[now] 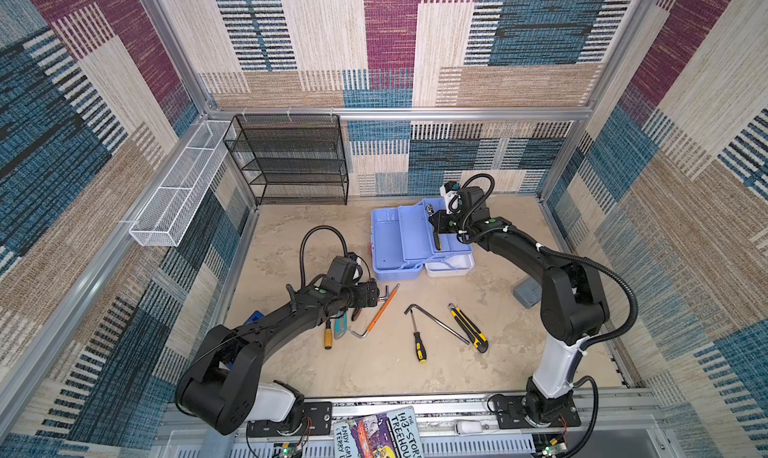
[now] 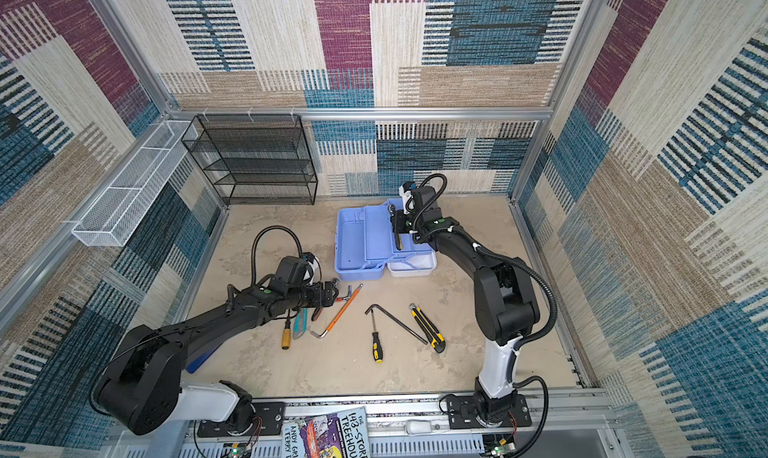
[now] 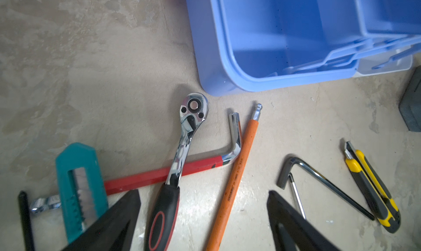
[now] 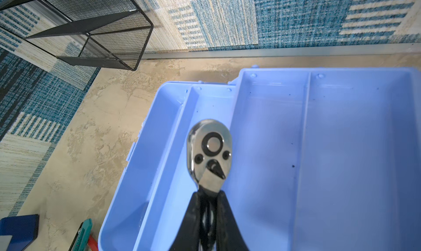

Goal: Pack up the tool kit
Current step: 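Carry the ratchet wrench over the open blue tray with the right gripper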

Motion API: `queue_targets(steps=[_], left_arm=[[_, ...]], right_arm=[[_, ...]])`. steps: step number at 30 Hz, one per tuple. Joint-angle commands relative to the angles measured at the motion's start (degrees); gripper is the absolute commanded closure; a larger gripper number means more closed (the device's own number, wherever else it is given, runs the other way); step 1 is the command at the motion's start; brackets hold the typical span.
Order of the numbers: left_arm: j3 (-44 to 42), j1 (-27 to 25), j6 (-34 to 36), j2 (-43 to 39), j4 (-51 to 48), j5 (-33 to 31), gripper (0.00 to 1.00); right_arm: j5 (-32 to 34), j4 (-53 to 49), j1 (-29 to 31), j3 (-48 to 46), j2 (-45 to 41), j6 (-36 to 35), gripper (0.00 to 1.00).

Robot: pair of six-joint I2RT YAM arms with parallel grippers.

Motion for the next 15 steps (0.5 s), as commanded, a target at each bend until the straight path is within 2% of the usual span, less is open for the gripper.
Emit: queue_targets(steps=[1,8,15], left_arm=[[0.36,0.13,0.8,0.24,0.8,0.9,0.11],[0.88,0.06,1.03,1.0,0.55,1.21,0.13],[1.1,0.07,0.8,1.11,0.97,1.97,0.15]], right_arm=[[0.55,1.95,-0.32,0.88,0.81,0.9,0.92],[1.81,1.09,-0.47,1.35,2.05,1.45,0.86],[1.44,0.64,-0.44,1.59,2.59,1.54,0.72]])
